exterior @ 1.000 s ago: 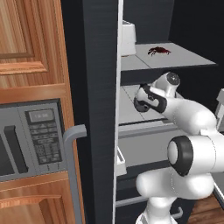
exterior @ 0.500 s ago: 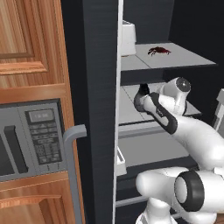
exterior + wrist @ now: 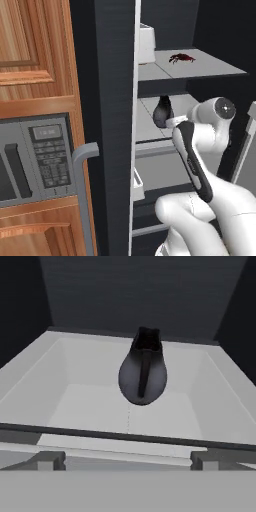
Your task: Move the bread and lobster from the second highest shelf to the top shelf to make space. Then, place the pitcher from the counter on the cleared second highest shelf.
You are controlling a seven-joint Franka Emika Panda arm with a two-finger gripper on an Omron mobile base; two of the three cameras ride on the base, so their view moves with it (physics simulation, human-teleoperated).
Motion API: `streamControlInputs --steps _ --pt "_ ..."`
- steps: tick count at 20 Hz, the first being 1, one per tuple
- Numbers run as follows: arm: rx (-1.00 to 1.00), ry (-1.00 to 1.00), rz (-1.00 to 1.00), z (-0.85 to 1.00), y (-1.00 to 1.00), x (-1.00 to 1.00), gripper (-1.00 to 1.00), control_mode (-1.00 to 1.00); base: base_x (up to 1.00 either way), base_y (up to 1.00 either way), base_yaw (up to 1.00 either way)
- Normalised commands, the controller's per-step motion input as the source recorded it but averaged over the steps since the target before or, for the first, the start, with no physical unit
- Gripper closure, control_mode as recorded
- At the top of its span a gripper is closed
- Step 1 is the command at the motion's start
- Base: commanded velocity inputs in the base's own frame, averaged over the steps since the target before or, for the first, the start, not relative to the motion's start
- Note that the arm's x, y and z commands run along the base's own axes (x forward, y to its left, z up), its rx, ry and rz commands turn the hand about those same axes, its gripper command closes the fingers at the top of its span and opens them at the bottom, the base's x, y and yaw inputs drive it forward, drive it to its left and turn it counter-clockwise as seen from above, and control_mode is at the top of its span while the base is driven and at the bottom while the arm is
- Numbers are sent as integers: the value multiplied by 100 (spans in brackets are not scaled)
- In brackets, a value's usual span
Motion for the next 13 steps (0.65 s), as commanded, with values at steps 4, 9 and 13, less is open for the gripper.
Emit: streamControlInputs --steps 4,9,13 --pt "-3 -12 0 68 1 -79 -100 -100 0 0 0" --pt "0 -24 0 58 0 -75 -100 -100 0 0 0" --pt "-4 -5 0 39 18 -24 -100 -100 0 0 0"
